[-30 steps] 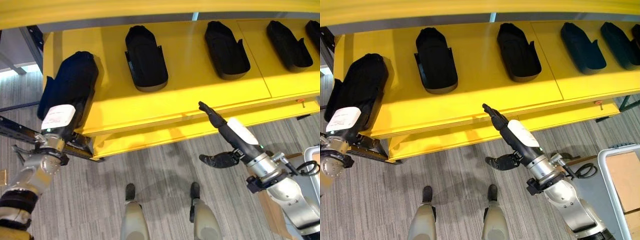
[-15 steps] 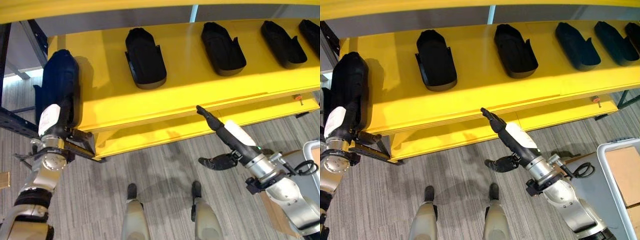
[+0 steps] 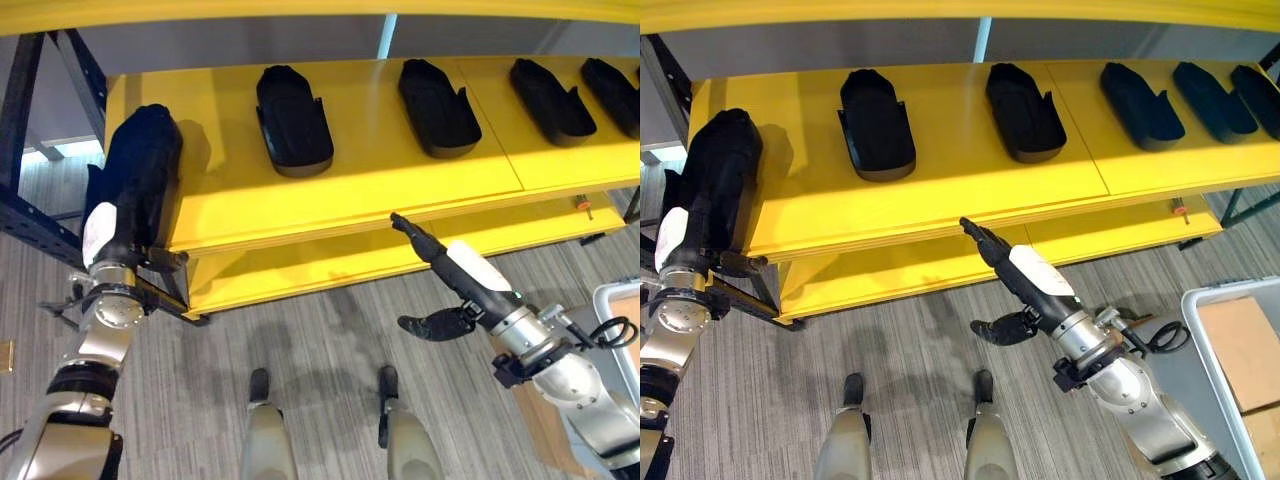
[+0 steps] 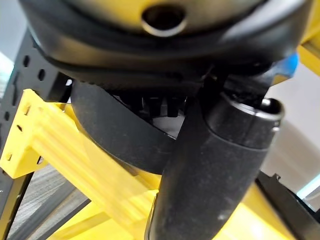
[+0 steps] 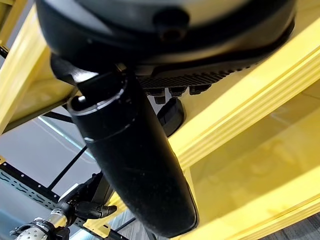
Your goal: Move parts from the plastic box to the shelf.
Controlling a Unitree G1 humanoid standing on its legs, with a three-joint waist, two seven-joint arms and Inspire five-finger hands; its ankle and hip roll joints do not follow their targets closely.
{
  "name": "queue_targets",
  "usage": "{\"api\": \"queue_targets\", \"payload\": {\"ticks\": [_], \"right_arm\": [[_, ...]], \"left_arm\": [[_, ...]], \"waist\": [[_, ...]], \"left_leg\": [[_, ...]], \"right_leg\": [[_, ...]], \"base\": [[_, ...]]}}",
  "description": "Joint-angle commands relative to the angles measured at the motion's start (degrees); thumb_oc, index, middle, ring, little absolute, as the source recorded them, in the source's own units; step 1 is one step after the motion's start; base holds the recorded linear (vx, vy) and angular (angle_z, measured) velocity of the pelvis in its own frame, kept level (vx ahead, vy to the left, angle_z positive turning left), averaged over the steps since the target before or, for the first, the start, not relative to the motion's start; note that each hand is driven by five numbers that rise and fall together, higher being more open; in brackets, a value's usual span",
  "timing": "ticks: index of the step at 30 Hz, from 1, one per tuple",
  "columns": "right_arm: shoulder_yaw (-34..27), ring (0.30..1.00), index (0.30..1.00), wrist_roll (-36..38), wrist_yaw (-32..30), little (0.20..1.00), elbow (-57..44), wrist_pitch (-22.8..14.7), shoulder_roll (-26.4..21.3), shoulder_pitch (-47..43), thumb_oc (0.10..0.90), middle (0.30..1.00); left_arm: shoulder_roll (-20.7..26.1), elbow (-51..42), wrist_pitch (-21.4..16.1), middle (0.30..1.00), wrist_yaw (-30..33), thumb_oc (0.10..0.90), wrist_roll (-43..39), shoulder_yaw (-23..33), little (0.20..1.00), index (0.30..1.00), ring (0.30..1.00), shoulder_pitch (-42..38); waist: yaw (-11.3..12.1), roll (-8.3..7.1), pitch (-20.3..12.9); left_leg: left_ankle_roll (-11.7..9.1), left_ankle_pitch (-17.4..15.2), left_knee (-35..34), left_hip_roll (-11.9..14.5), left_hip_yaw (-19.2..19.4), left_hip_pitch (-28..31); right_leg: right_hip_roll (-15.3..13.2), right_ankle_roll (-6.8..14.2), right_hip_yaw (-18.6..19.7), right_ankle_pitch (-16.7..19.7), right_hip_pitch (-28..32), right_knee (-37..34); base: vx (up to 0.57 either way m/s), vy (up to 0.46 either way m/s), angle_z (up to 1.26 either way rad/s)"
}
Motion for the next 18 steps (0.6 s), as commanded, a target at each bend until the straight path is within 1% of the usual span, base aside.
{"api": "queue_targets", "payload": {"ticks": [1, 5, 10, 11, 13, 14, 18], "right_arm": [[-3.03, 1.000, 1.000, 3.41, -2.69, 1.000, -4.32, -3.64, 0.25, -5.84, 0.900, 1.000], [-2.82, 1.000, 1.000, 3.38, -2.52, 1.000, -3.80, -3.19, 0.30, -6.17, 0.900, 1.000], [-2.03, 1.000, 1.000, 3.49, -2.59, 1.000, -3.58, -3.00, 0.01, -6.98, 0.900, 1.000], [-1.91, 1.000, 1.000, 3.55, -2.51, 1.000, -3.58, -2.96, 0.01, -7.18, 0.900, 1.000], [-1.85, 1.000, 1.000, 3.37, -2.59, 1.000, -3.17, -2.77, -0.03, -7.51, 0.900, 1.000], [-1.90, 1.000, 1.000, 3.31, -2.70, 1.000, -3.12, -2.75, 0.06, -7.60, 0.900, 1.000], [-1.89, 1.000, 1.000, 3.38, -2.69, 1.000, -2.75, -2.63, 0.29, -7.97, 0.900, 1.000]], "left_arm": [[-3.68, 2.99, -0.04, 1.000, 0.26, 0.900, -3.64, 1.57, 1.000, 1.000, 1.000, -1.28], [-2.53, 3.30, 0.13, 1.000, 1.27, 0.900, -8.16, 3.60, 1.000, 1.000, 1.000, -3.12], [-1.40, 5.37, 0.17, 1.000, 1.14, 0.900, -13.65, 3.86, 1.000, 1.000, 1.000, -6.99], [-1.24, 5.29, -0.05, 1.000, 1.04, 0.900, -14.88, 3.93, 1.000, 1.000, 1.000, -7.56], [-0.87, 5.26, -1.12, 1.000, 0.72, 0.900, -20.93, 4.41, 1.000, 1.000, 1.000, -9.55], [-0.75, 4.75, -1.41, 1.000, 0.72, 0.900, -22.60, 4.50, 1.000, 1.000, 1.000, -10.06], [-0.56, 3.85, -2.04, 1.000, -0.23, 0.900, -26.40, 3.91, 1.000, 1.000, 1.000, -11.33]], "waist": [[-1.15, -2.39, -0.35], [-1.21, -1.77, -0.74], [-1.47, -1.08, -1.37], [-1.50, -0.93, -1.54], [-1.59, -0.38, -2.32], [-1.59, -0.31, -2.48], [-1.60, 0.12, -3.07]], "left_leg": [[0.42, 3.50, 0.42, -0.40, -0.91, 1.29], [0.37, 3.48, 0.36, -0.26, -0.82, 1.67], [0.27, 3.47, 0.20, -0.30, -0.80, 2.14], [0.27, 3.44, 0.17, -0.32, -0.83, 2.20], [0.24, 3.41, 0.07, -0.33, -0.79, 2.64], [0.22, 3.40, -0.03, -0.36, -0.81, 2.79], [0.24, 3.36, -0.33, -0.39, -0.84, 3.37]], "right_leg": [[-1.74, -0.43, -0.56, 3.81, 6.72, -11.53], [-1.74, -0.41, -0.65, 3.67, 7.00, -11.49], [-1.80, -0.31, -0.69, 3.55, 7.39, -11.48], [-1.79, -0.30, -0.66, 3.51, 7.42, -11.46], [-1.93, -0.20, -0.86, 3.42, 7.90, -11.58], [-1.98, -0.17, -0.92, 3.38, 8.18, -11.74], [-2.19, -0.10, -1.17, 3.20, 8.87, -11.85]], "base": [[0.00, -0.002, 0.35], [0.00, 0.004, -0.13], [0.00, 0.000, 0.00], [0.00, 0.000, 0.00], [0.04, 0.002, 0.01], [0.03, -0.001, 0.04], [0.01, 0.001, 0.02]]}}
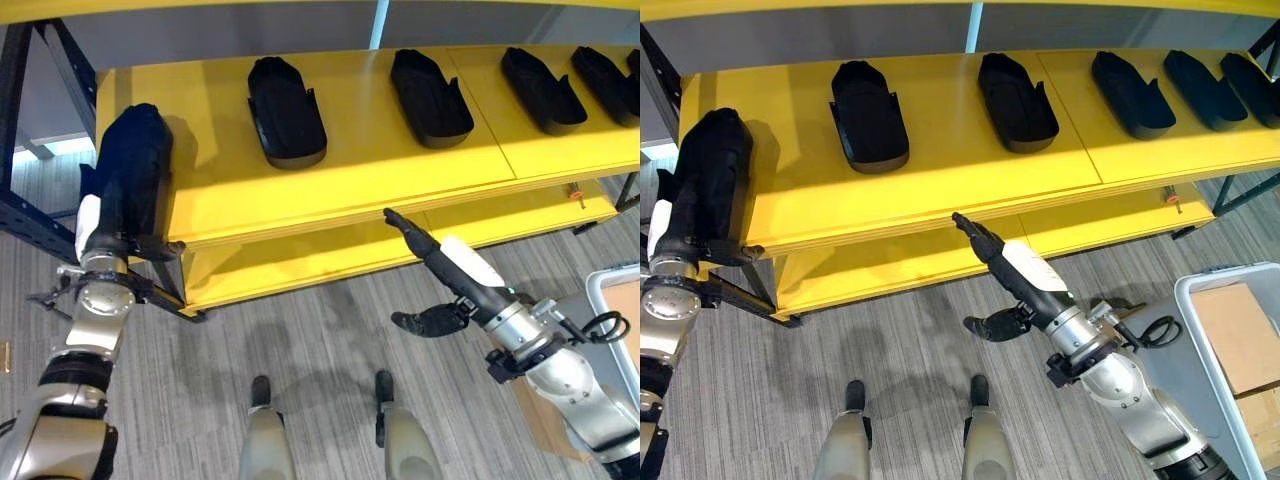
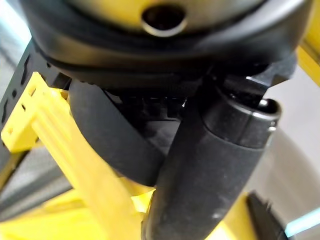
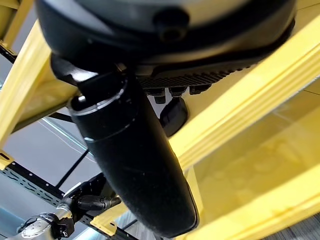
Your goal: Move parts from the plastic box to the shelf.
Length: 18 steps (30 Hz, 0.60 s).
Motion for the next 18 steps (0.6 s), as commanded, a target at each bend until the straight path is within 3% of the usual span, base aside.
{"api": "queue_targets", "payload": {"ticks": [1, 18], "right_arm": [[-2.81, 1.000, 1.000, 3.28, -2.83, 1.000, -2.91, -3.06, -0.51, -4.15, 0.900, 1.000], [-5.43, 1.000, 1.000, 1.64, -2.70, 1.000, -2.02, -2.48, 0.63, -1.92, 0.900, 1.000]], "left_arm": [[0.08, 1.82, -3.26, 1.000, 1.28, 0.900, -6.64, 2.10, 1.000, 1.000, 1.000, -9.09], [4.07, -3.90, -5.59, 1.000, -0.51, 0.900, -18.71, -1.43, 1.000, 1.000, 1.000, -15.46]], "waist": [[-0.53, -0.73, -4.81], [-0.29, 1.23, -8.49]], "left_leg": [[0.22, 3.40, -2.38, 1.67, -1.73, 0.12], [0.39, 3.44, -5.54, 1.19, -1.60, 5.30]], "right_leg": [[-1.85, -0.28, -0.80, -1.44, 2.26, 1.53], [-2.53, 0.37, -2.69, -1.96, 7.79, -1.08]], "base": [[0.04, -0.001, 0.06], [0.04, -0.003, 0.02]]}}
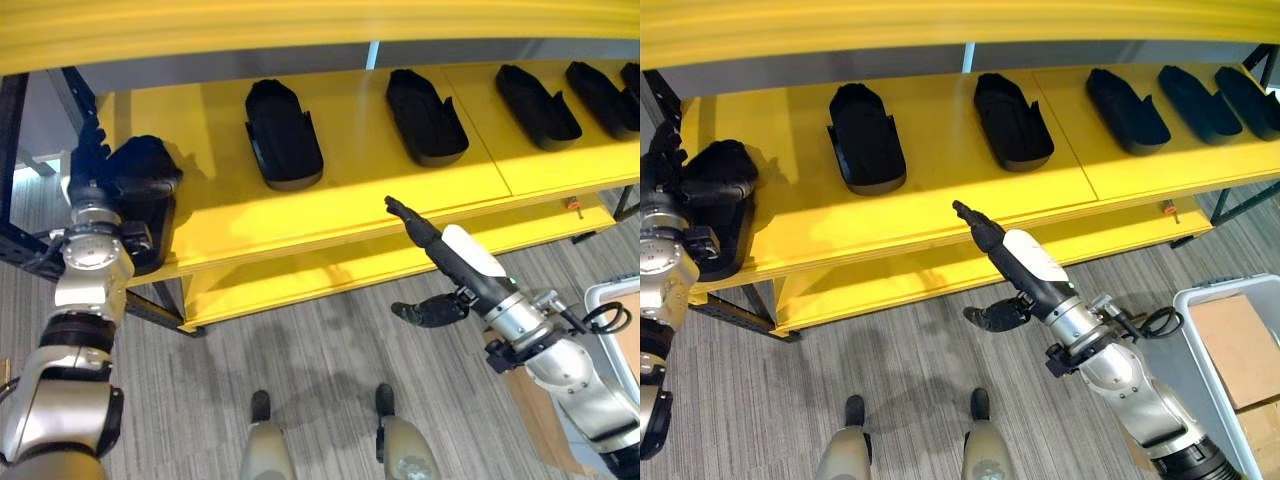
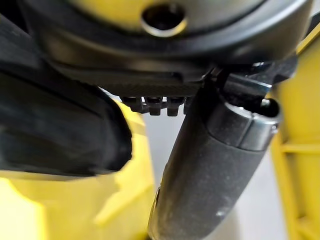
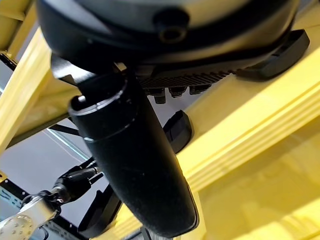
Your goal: Move parts from the plastic box to the shelf.
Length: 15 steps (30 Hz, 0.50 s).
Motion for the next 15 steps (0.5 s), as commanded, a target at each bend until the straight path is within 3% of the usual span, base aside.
{"api": "queue_targets", "payload": {"ticks": [1, 8, 13, 15], "right_arm": [[-4.65, 1.000, 1.000, 1.60, -2.58, 1.000, -3.49, -3.43, -0.70, -0.20, 0.900, 1.000], [-5.59, 1.000, 1.000, 0.74, -2.43, 1.000, -3.34, -3.28, 0.19, 0.77, 0.900, 1.000], [-6.99, 1.000, 1.000, 0.45, -1.81, 1.000, -3.71, -3.19, 0.66, 2.48, 0.900, 1.000], [-7.99, 1.000, 1.000, 0.22, -0.99, 1.000, -3.89, -3.22, 0.97, 3.62, 0.900, 1.000]], "left_arm": [[4.14, -2.04, -6.92, 1.000, -0.08, 0.900, -1.80, -0.87, 1.000, 1.000, 1.000, -4.27], [5.52, -10.65, -8.79, 1.000, -0.53, 0.900, -5.50, -1.19, 1.000, 1.000, 1.000, -2.39], [9.53, -21.50, -9.23, 1.000, -0.08, 0.900, 0.62, 1.42, 1.000, 1.000, 1.000, 4.34], [10.93, -26.88, -9.17, 1.000, 0.35, 0.900, 6.61, 5.58, 1.000, 1.000, 1.000, 11.09]], "waist": [[-0.08, 1.05, -8.68], [0.41, 1.68, -10.34], [1.02, 1.85, -11.18], [1.54, 1.86, -11.51]], "left_leg": [[1.43, 2.45, -1.14, 1.20, -1.72, -1.78], [1.73, 2.42, -2.68, 0.83, -1.55, 0.51], [1.96, 2.60, -3.48, 0.60, -1.62, 1.28], [2.00, 2.70, -3.90, 0.54, -1.62, 1.51]], "right_leg": [[-2.29, 0.57, -0.59, -3.04, 0.31, 3.05], [-2.70, 0.81, -1.52, -3.01, 2.95, 1.56], [-2.72, 0.84, -2.12, -3.08, 3.93, 0.90], [-2.79, 0.78, -2.29, -3.08, 4.23, 0.65]], "base": [[0.05, -0.008, 0.03], [0.05, -0.005, 0.02], [0.01, -0.003, 0.02], [0.01, -0.003, -0.02]]}}
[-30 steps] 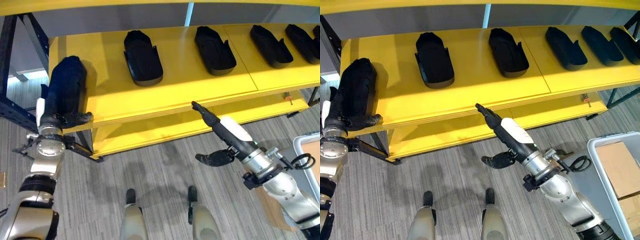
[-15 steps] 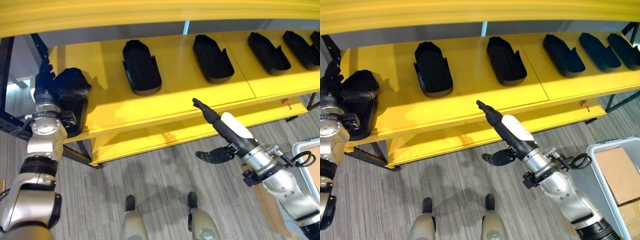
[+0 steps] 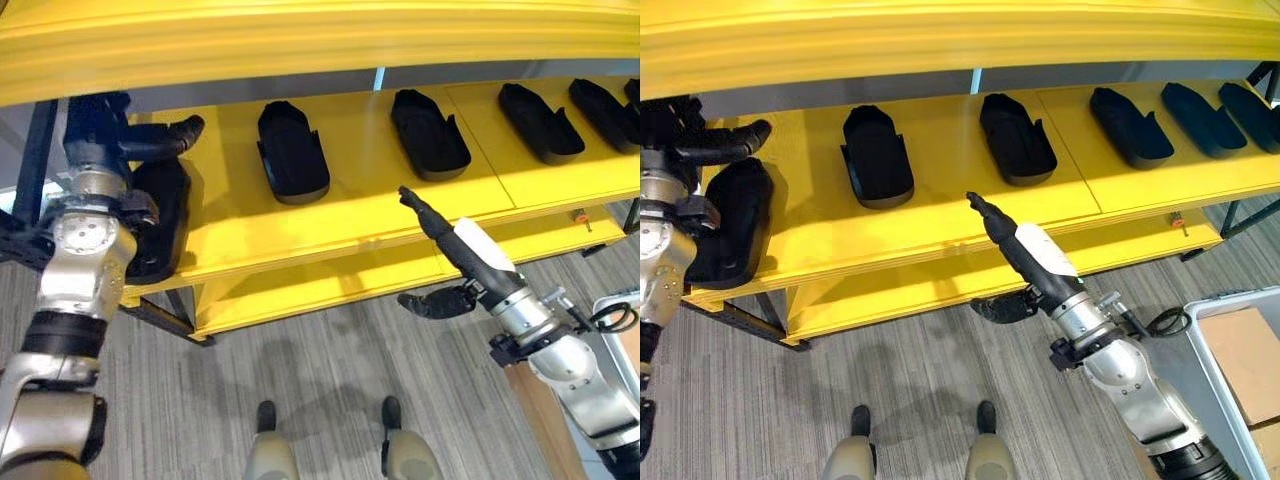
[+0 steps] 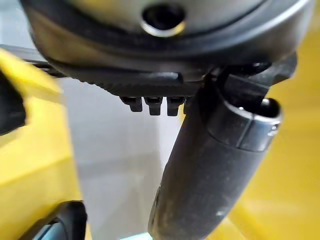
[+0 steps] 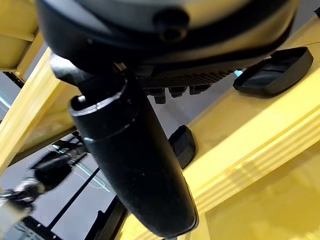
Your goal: Move parts from the plastic box to the shelf.
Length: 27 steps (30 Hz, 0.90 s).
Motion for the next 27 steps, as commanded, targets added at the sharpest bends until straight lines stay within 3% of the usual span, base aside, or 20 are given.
{"api": "queue_targets", "payload": {"ticks": [1, 3, 6, 8, 15, 23, 27], "right_arm": [[-4.75, 1.000, 1.000, 0.00, -0.93, 1.000, -4.36, -3.93, 0.15, 2.39, 0.900, 1.000], [-6.58, 1.000, 1.000, -0.02, -0.04, 1.000, -4.83, -4.14, 0.70, 3.48, 0.900, 1.000], [-7.46, 1.000, 1.000, 0.28, 0.85, 1.000, -5.02, -4.48, 1.44, 4.14, 0.900, 1.000], [-8.12, 1.000, 1.000, 0.42, 1.27, 1.000, -5.63, -4.90, 1.57, 4.85, 0.900, 1.000], [-10.16, 1.000, 1.000, 0.17, 1.56, 1.000, -7.20, -6.02, 1.80, 7.89, 0.900, 1.000], [-13.02, 1.000, 1.000, 0.86, 1.77, 1.000, -8.87, -6.23, 1.70, 10.65, 0.900, 1.000], [-12.85, 1.000, 1.000, 0.40, 2.07, 1.000, -8.41, -5.70, 1.71, 10.88, 0.900, 1.000]], "left_arm": [[4.34, -7.30, -6.32, 1.000, 1.75, 0.900, 13.85, 9.73, 1.000, 1.000, 1.000, 9.05], [1.31, -16.43, -6.81, 1.000, 2.35, 0.900, 22.84, 18.41, 1.000, 1.000, 1.000, 20.70], [-3.73, -26.40, -6.44, 1.000, 3.12, 0.900, 34.78, 26.59, 1.000, 1.000, 1.000, 33.62], [-5.59, -30.15, -6.75, 1.000, 3.03, 0.900, 39.45, 29.23, 1.000, 1.000, 1.000, 38.60], [-7.49, -38.32, -7.33, 1.000, 3.46, 0.900, 57.10, 33.71, 1.000, 1.000, 1.000, 51.05], [-12.38, -40.26, -8.31, 1.000, 1.68, 0.900, 57.32, 35.99, 1.000, 1.000, 1.000, 61.24], [-13.35, -36.66, -7.46, 1.000, 0.94, 0.900, 62.25, 34.20, 1.000, 1.000, 1.000, 65.58]], "waist": [[1.06, -0.34, -10.74], [1.82, -0.66, -10.86], [2.22, -0.89, -11.30], [2.54, -1.05, -11.30], [3.37, -1.45, -10.40], [4.37, -1.71, -8.51], [5.22, -2.21, -7.27]], "left_leg": [[2.18, 2.31, -1.87, 0.71, -1.39, -1.28], [2.28, 2.94, -2.62, 0.66, -1.43, -1.23], [2.32, 2.62, -3.48, 0.83, -1.30, -0.68], [2.32, 2.60, -3.54, 0.84, -1.37, -0.86], [2.40, 2.51, -3.43, 0.79, -1.63, -1.33], [2.76, 2.39, -2.53, 0.55, -2.37, -2.70], [3.02, 2.28, -1.82, 0.15, -2.92, -3.81]], "right_leg": [[-2.73, 0.72, -1.63, -3.39, 1.08, 2.75], [-2.66, 0.56, -1.70, -3.02, 1.11, 2.45], [-2.53, 0.33, -1.78, -3.48, 1.43, 2.18], [-2.48, 0.25, -1.81, -3.49, 1.18, 2.24], [-2.20, 0.11, -2.13, -3.81, 0.71, 2.82], [-2.15, 0.03, -2.51, -3.99, -0.12, 3.55], [-2.13, -0.14, -2.88, -4.08, -0.59, 3.98]], "base": [[0.00, 0.000, 0.00], [-0.01, -0.007, -0.02], [0.02, -0.015, 0.10], [-0.02, -0.010, 0.07], [0.01, -0.011, 0.04], [-0.01, -0.002, 0.05], [-0.02, 0.003, 0.06]]}}
